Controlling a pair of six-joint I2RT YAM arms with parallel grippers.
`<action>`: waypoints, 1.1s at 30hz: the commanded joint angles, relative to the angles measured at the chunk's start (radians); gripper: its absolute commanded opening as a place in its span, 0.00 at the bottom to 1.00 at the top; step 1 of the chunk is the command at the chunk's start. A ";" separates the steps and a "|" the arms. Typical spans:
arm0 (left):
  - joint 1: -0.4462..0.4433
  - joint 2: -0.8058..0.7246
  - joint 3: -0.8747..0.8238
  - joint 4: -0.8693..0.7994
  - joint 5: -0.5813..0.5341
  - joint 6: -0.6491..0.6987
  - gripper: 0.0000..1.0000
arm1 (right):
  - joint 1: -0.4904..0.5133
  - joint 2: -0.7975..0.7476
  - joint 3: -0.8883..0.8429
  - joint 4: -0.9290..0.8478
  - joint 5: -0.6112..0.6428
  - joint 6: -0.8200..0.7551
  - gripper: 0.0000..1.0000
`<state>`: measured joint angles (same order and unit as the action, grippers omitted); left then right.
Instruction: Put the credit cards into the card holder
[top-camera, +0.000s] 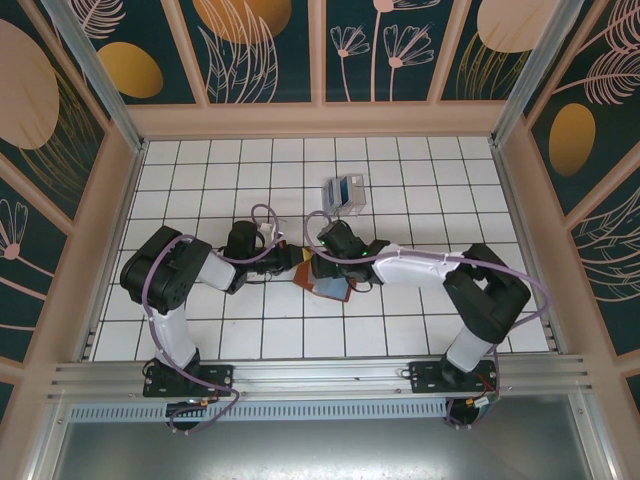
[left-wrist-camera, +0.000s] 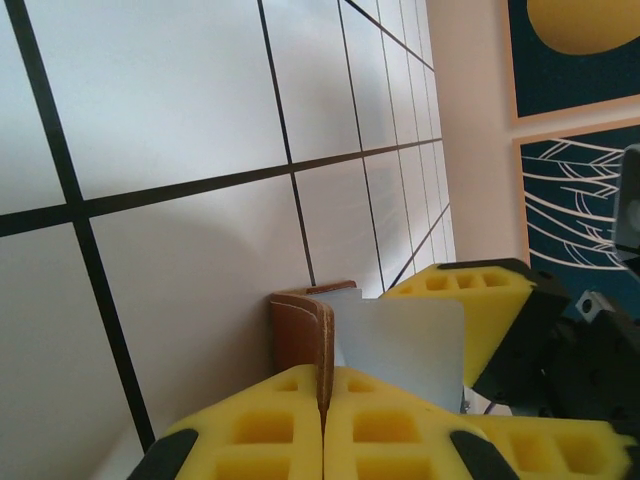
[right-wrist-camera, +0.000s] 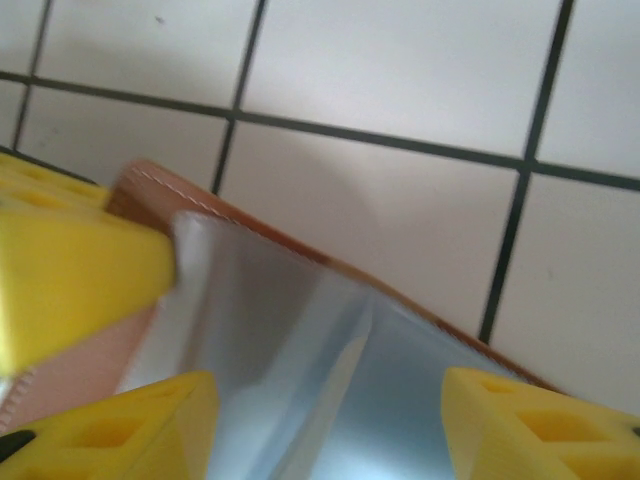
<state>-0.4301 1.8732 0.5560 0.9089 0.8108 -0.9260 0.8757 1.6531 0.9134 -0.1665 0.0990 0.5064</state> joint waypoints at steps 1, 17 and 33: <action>0.001 0.003 0.002 0.035 0.006 -0.006 0.00 | -0.012 -0.053 -0.037 -0.031 0.041 0.022 0.61; 0.003 0.021 0.016 0.032 -0.013 -0.001 0.09 | -0.039 -0.219 -0.060 0.110 -0.110 0.156 0.17; 0.019 -0.072 -0.014 0.022 -0.040 -0.040 0.44 | -0.006 0.101 0.009 0.235 -0.265 0.057 0.18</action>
<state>-0.4271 1.8492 0.5545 0.9360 0.7914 -0.9745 0.8623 1.7229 0.8783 0.0208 -0.1146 0.6006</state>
